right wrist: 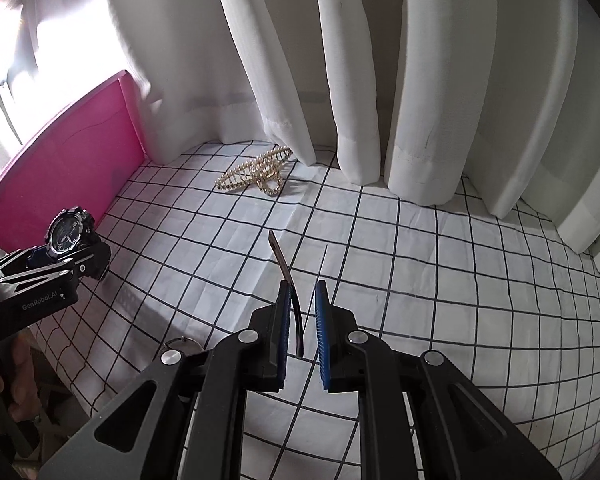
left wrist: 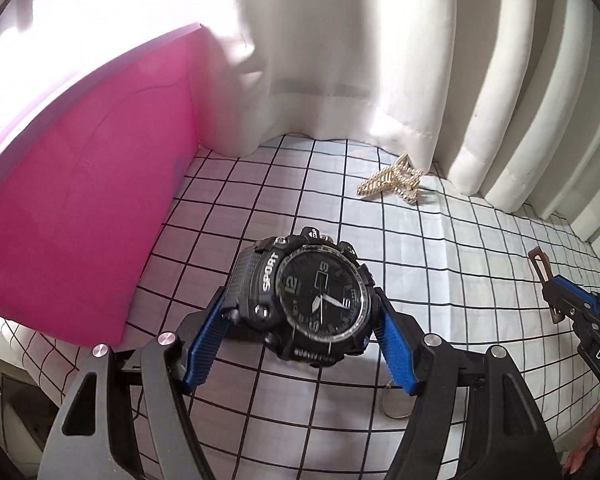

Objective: Organize jewelry
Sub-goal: 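Lift the watch and hair pin and carry both over the pink tub, then open both tools to drop the watch and hair pin into the tub, then move the left tool to the silver bangle while the right tool approaches the pearl claw clip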

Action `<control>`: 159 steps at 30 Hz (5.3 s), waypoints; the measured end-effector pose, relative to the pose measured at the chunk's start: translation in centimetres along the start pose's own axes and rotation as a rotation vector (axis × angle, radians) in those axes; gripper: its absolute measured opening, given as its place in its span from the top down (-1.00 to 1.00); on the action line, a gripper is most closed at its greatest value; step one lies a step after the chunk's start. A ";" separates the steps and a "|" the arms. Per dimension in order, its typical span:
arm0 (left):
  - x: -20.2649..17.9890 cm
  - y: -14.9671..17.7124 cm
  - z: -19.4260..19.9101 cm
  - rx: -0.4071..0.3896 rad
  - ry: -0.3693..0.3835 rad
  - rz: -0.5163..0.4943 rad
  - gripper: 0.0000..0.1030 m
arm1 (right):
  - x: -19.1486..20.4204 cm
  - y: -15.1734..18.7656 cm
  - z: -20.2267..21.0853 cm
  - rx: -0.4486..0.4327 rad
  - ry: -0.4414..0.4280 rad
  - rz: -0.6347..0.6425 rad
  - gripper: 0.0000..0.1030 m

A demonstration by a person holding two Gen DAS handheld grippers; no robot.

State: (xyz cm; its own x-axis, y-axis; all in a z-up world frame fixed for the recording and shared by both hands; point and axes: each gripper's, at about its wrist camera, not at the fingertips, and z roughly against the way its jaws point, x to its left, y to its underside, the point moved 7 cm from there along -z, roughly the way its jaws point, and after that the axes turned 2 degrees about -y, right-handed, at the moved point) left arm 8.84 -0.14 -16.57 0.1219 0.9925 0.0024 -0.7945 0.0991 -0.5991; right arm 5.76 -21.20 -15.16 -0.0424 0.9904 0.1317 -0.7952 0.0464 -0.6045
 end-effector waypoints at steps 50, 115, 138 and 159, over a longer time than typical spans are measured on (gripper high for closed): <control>28.6 -7.3 9.6 -0.187 -0.353 0.416 -0.31 | 37.0 -19.2 -2.3 -0.100 -0.464 0.528 0.77; 27.3 -4.5 13.6 -0.202 -0.270 0.377 -0.80 | 31.1 -15.4 1.3 -0.124 -0.236 0.370 -0.21; 13.4 -0.2 14.8 -0.175 -0.296 0.418 -0.83 | 11.5 -10.9 4.0 -0.062 -0.205 0.297 -0.27; -2.8 10.0 5.5 0.033 -0.360 0.516 -0.84 | -3.1 -5.2 -5.1 0.129 -0.284 0.347 -0.27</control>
State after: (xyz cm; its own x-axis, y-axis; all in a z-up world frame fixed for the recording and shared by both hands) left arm -2.67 -1.53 -18.16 -0.4854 0.8742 -0.0075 -0.7161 -0.4025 -0.5703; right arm 13.17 -23.86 -16.43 -0.4691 0.8685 0.1600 -0.7726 -0.3158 -0.5508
